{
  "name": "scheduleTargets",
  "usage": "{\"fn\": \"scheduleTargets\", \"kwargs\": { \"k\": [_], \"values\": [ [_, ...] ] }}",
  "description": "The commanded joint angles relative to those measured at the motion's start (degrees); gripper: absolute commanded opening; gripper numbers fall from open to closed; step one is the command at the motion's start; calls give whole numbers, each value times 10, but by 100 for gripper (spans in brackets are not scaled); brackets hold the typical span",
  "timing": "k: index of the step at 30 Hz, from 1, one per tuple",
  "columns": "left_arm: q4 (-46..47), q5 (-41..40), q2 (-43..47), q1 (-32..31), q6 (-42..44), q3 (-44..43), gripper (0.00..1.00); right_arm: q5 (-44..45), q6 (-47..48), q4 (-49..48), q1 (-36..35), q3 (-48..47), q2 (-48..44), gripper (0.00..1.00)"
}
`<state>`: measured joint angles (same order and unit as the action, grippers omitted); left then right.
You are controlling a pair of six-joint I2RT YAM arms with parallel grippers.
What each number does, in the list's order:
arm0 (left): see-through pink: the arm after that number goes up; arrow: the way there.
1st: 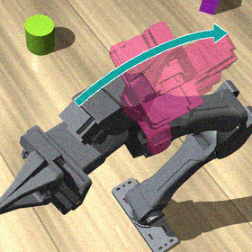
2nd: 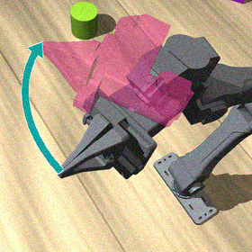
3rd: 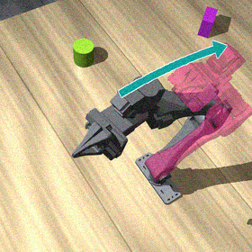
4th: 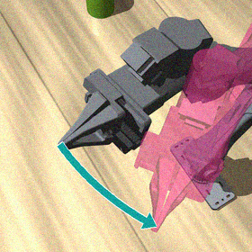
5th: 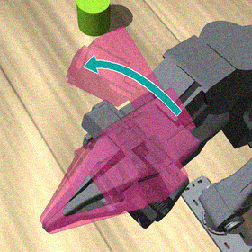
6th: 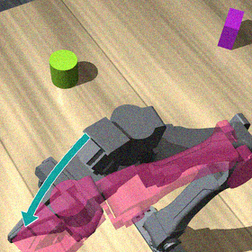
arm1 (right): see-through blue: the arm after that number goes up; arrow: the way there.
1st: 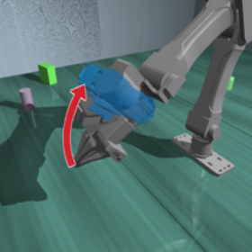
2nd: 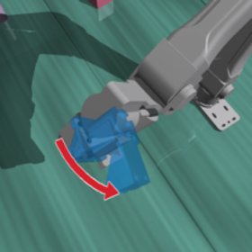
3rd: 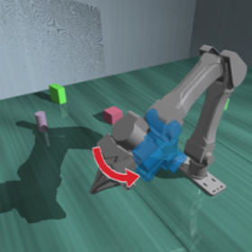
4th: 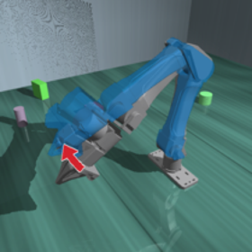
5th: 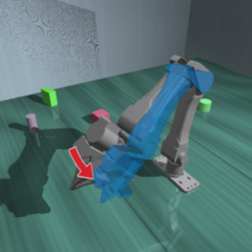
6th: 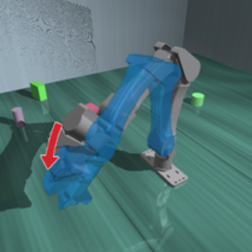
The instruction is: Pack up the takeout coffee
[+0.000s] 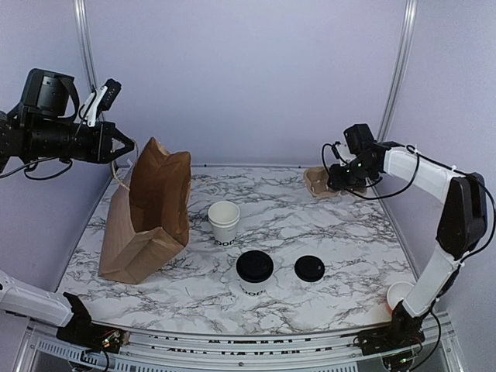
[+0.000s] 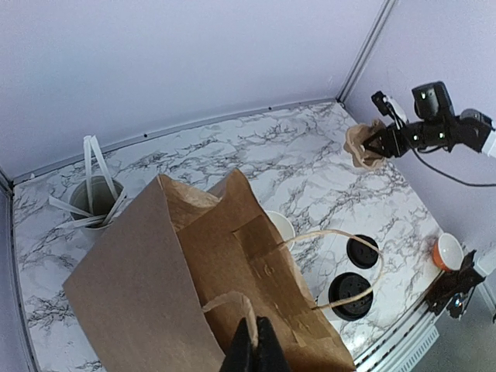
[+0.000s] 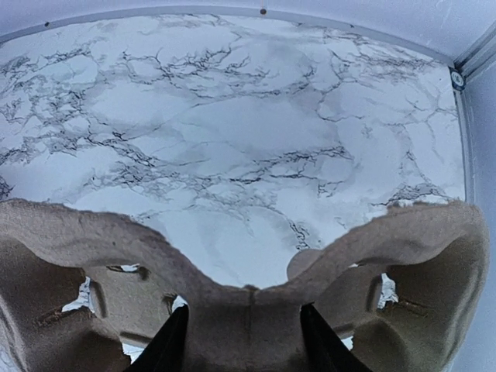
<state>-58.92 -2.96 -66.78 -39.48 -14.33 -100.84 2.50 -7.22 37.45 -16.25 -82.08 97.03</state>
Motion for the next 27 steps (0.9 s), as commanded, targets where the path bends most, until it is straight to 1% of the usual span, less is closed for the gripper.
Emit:
{"fn": "scheduleTargets", "kwargs": {
  "k": [1, 7, 11, 14, 20, 27],
  "values": [
    [-38, 32, -12, -13, 63, 7, 0, -18, 2, 7, -10, -39, -33, 43],
    [-37, 67, -25, -13, 67, 24, 0, -28, 20, 11, -41, -71, -54, 43],
    [-30, 79, -37, -14, 65, 27, 0, -26, 46, -7, -93, -96, -77, 44],
    [-17, 74, -39, -13, 56, 32, 0, -33, 65, -27, -134, -106, -94, 44],
    [11, 88, -41, -13, 43, 52, 0, -81, 96, -78, -223, -102, -128, 45],
    [20, 89, -44, -13, 39, 51, 0, -157, 110, -132, -324, -98, -133, 46]
  ]
}}
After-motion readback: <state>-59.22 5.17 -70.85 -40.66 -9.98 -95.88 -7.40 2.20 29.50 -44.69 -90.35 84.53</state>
